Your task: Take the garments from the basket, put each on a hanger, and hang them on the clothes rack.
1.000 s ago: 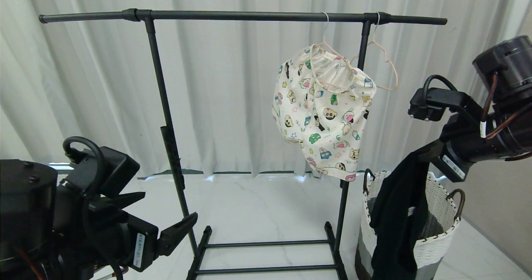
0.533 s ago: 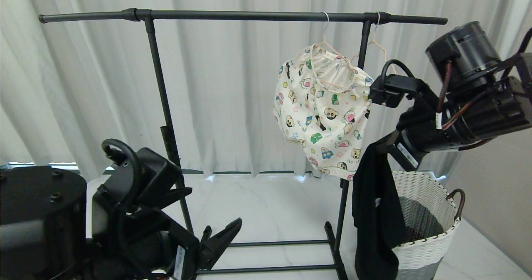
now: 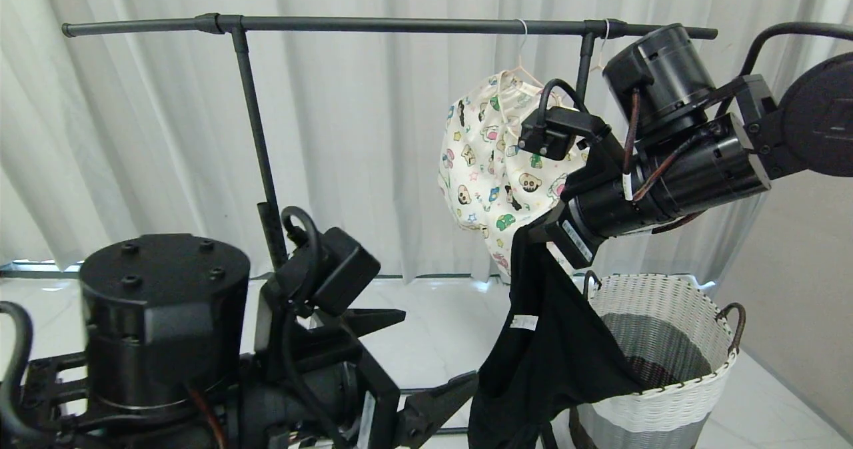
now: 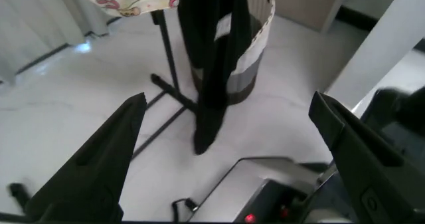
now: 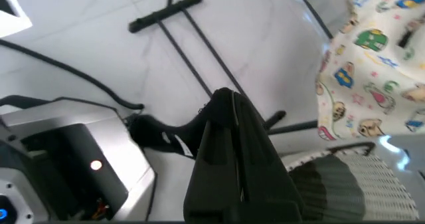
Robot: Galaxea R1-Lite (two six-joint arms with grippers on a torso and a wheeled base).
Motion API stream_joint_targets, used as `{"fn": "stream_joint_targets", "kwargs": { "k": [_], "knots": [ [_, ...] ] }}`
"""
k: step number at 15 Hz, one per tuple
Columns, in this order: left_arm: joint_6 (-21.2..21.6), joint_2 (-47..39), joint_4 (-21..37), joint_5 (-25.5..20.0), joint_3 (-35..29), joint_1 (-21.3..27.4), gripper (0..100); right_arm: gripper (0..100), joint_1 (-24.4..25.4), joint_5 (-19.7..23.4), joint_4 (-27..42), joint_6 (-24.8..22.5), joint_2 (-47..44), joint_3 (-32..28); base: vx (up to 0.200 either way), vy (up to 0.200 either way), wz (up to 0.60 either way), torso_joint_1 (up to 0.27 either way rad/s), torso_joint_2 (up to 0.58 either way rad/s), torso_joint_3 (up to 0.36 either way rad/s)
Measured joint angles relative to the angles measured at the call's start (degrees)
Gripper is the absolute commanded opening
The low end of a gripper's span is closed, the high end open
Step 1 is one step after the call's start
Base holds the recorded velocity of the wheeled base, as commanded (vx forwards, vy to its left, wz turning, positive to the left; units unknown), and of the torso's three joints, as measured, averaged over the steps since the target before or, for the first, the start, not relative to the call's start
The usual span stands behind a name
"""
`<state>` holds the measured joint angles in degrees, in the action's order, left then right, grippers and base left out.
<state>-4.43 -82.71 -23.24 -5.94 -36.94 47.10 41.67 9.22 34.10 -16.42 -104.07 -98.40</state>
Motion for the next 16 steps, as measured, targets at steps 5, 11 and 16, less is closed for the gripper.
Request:
{"fn": "stream_joint_targets", "kwargs": {
  "k": [5, 11, 16],
  "knots": [
    [-6.16, -11.78, -0.02, -0.07, -9.64, -0.77, 100, 0, 3.34, 3.32, -0.07, 1.12, -0.28, -1.02, 0.0, 0.0, 0.0, 0.0, 0.0, 0.0],
    [-6.74, -20.18, -0.07, -0.44, -10.61, -4.33, 100, 0, 5.62, 4.39, -0.18, 2.83, -0.2, -2.47, 0.0, 0.0, 0.0, 0.0, 0.0, 0.0],
    [-8.16, -22.49, 0.0, 0.13, -7.55, -4.8, 100, 0, 5.63, 5.39, -0.13, 2.99, -0.17, -3.72, 0.0, 0.0, 0.0, 0.0, 0.0, 0.0]
  ]
}}
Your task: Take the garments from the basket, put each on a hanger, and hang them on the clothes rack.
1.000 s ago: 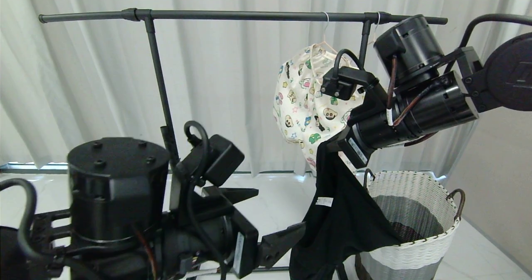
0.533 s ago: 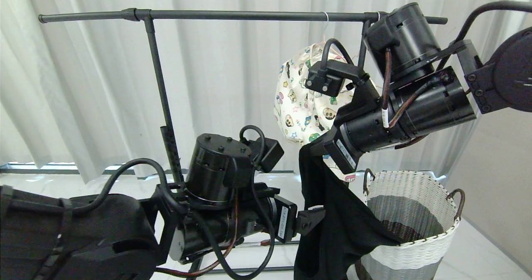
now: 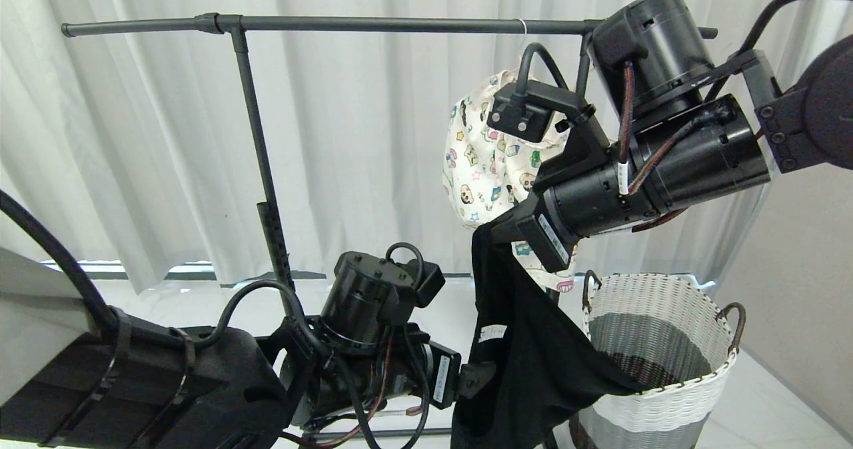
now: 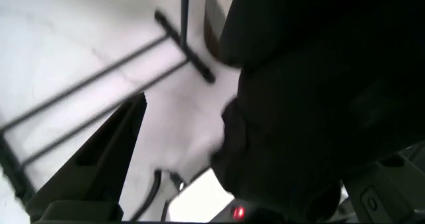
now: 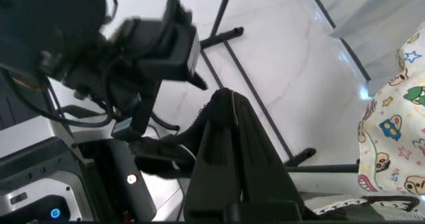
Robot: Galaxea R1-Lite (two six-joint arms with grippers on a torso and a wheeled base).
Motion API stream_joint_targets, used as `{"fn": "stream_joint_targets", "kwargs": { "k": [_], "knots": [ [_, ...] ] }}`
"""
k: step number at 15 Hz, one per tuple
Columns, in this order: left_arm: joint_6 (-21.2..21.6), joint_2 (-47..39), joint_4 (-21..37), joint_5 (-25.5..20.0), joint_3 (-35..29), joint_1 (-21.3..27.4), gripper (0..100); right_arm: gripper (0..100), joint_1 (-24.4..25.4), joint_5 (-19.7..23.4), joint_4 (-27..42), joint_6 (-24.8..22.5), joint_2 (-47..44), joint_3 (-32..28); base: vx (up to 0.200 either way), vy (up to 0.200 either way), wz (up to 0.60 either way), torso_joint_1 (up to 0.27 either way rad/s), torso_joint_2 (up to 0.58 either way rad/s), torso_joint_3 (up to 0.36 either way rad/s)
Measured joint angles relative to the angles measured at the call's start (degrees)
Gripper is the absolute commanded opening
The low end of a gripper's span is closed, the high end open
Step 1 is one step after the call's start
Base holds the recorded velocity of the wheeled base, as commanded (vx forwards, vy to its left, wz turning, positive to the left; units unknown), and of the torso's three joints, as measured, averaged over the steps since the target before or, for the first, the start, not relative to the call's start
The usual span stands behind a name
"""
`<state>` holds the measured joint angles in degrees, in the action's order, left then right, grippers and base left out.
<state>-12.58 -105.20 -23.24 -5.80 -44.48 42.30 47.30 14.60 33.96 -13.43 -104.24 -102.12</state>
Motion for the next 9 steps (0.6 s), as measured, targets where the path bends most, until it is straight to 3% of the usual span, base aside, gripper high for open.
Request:
{"fn": "stream_joint_targets", "kwargs": {
  "k": [5, 6, 9],
  "knots": [
    [0.02, -0.44, -0.02, 0.56, 5.77, -0.46, 100, 0, 0.02, -0.02, 0.02, 0.52, 0.49, -0.22, 0.0, 0.0, 0.0, 0.0, 0.0, 0.0],
    [0.02, -0.44, -0.05, 0.56, 5.9, -0.46, 0, 0, 0.07, -0.02, 0.02, 0.52, 0.52, -0.24, 0.0, 0.0, 0.0, 0.0, 0.0, 0.0],
    [0.1, -0.39, -0.09, 4.08, 6.4, -0.52, 0, 0, -0.3, -0.62, 0.11, 0.79, 0.8, 0.17, 0.0, 0.0, 0.0, 0.0, 0.0, 0.0]
  ]
}}
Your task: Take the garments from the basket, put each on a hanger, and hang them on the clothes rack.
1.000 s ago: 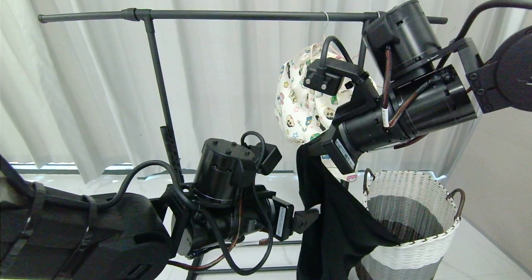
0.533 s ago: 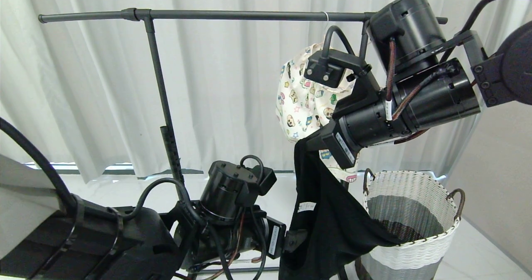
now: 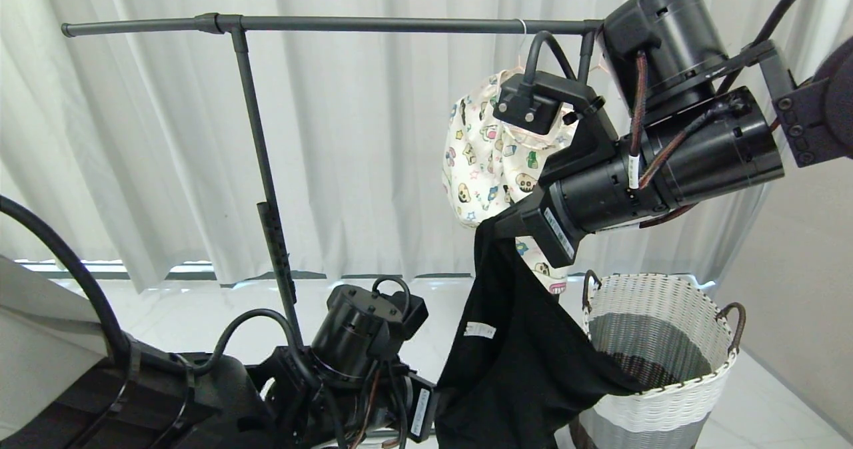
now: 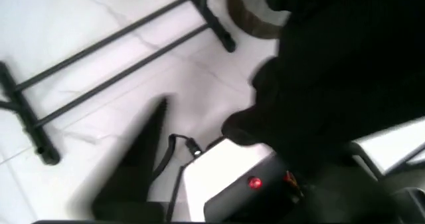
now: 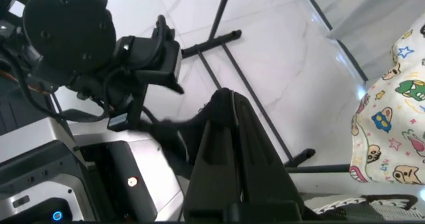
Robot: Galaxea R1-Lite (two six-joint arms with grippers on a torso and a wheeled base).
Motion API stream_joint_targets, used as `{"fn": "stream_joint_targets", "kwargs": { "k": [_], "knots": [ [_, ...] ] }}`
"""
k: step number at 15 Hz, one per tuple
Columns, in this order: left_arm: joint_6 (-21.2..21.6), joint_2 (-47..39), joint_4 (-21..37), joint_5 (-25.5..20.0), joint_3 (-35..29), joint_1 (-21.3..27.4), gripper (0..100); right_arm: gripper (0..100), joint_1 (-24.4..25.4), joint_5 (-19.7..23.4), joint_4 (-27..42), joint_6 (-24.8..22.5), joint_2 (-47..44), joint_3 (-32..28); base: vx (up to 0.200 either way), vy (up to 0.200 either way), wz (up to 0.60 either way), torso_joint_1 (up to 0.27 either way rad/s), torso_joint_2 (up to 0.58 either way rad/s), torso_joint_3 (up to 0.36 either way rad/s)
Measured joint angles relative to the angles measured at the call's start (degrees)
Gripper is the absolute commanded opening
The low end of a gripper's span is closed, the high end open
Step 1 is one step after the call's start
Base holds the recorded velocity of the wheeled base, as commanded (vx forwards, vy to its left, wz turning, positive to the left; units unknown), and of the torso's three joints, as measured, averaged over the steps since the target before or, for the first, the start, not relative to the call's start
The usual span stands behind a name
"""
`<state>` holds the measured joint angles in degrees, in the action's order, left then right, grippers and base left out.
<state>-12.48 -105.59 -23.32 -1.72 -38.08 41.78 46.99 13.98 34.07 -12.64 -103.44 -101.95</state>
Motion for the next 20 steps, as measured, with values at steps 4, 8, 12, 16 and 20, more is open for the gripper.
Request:
{"fn": "stream_joint_targets", "kwargs": {
  "k": [4, 8, 12, 16, 20],
  "knots": [
    [0.55, 5.92, 3.67, 5.68, 1.89, -0.94, 0, 0, -1.6, -0.85, -4.0, 1.8, -1.83, 1.12, 0.0, 0.0, 0.0, 0.0, 0.0, 0.0],
    [1.9, 21.72, 32.56, 1.77, -8.36, -6.3, 0, 0, -0.11, -3.94, -8.62, 4.17, -3.56, 0.57, 0.0, 0.0, 0.0, 0.0, 0.0, 0.0],
    [10.87, 29.53, 55.48, 0.6, -29.88, -9.07, 0, 0, -1.49, -9.69, -6.18, 4.35, 1.27, 2.19, 0.0, 0.0, 0.0, 0.0, 0.0, 0.0],
    [19.08, 31.67, 59.88, 5.27, -37.05, -7.28, 0, 0, -5.41, -11.08, -4.6, 4.33, 11.22, 10.93, 0.0, 0.0, 0.0, 0.0, 0.0, 0.0],
    [18.72, 31.51, 56.55, 5.27, -38.77, -1.97, 0, 0, -9.11, -11.3, -4.46, 4.33, 19.1, 17.82, 0.0, 0.0, 0.0, 0.0, 0.0, 0.0]
  ]
}}
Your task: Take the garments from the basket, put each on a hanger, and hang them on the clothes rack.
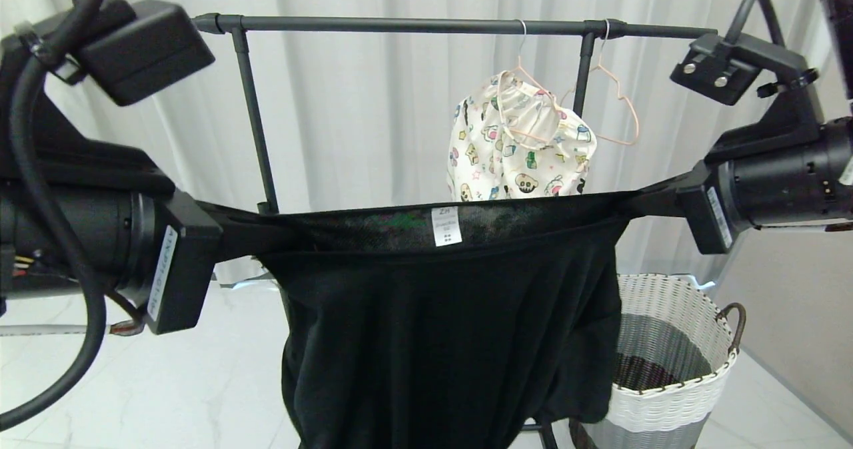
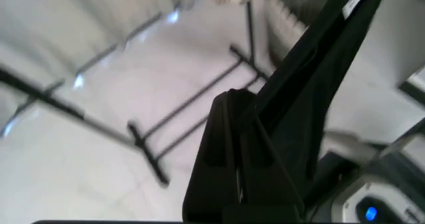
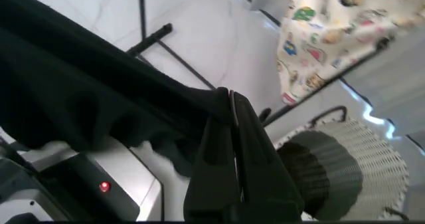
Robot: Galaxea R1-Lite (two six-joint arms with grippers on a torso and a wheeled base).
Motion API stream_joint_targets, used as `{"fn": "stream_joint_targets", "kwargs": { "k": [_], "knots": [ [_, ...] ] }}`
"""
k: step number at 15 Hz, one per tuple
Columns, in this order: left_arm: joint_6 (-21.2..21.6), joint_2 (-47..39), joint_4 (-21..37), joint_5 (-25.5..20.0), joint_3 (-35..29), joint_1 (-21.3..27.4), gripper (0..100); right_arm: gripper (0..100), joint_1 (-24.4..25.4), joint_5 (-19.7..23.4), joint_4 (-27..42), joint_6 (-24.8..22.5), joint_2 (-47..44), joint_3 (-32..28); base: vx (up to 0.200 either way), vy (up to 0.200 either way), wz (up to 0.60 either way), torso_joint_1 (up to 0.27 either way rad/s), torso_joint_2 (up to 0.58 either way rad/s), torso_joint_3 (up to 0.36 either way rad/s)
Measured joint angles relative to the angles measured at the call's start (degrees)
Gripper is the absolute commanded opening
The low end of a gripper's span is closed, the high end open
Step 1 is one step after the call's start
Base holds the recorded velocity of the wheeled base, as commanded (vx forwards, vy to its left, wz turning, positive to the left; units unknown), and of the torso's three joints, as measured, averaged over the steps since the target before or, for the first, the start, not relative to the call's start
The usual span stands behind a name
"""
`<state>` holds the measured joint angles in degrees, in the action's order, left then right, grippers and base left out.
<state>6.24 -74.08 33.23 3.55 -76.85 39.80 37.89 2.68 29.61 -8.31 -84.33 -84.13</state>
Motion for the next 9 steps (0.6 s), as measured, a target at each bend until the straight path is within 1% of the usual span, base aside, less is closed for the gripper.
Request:
{"fn": "stream_joint_targets", "kwargs": {
  "k": [2, 4, 7, 9],
  "knots": [
    [-0.06, -1.72, -4.14, -0.11, -1.89, 1.32, 0, 0, -2.06, 0.13, -0.16, 0.0, 1.9, 0.39, 0.0, 0.0, 0.0, 0.0, 0.0, 0.0],
    [-0.06, -4.13, -5.95, -0.18, -4.73, 1.68, 0, 0, -3.28, 0.21, -0.11, 0.0, 2.11, -1.76, 0.0, 0.0, 0.0, 0.0, 0.0, 0.0],
    [0.13, -6.67, -6.25, -0.35, -7.98, 1.84, 0, 0, -3.83, 0.27, 0.16, 0.0, 0.9, -6.0, 0.0, 0.0, 0.0, 0.0, 0.0, 0.0],
    [0.24, -7.47, -6.28, -0.35, -8.35, 1.99, 0, 0, -3.9, 0.54, 2.16, 0.0, 0.79, -6.96, 0.0, 0.0, 0.0, 0.0, 0.0, 0.0]
  ]
}}
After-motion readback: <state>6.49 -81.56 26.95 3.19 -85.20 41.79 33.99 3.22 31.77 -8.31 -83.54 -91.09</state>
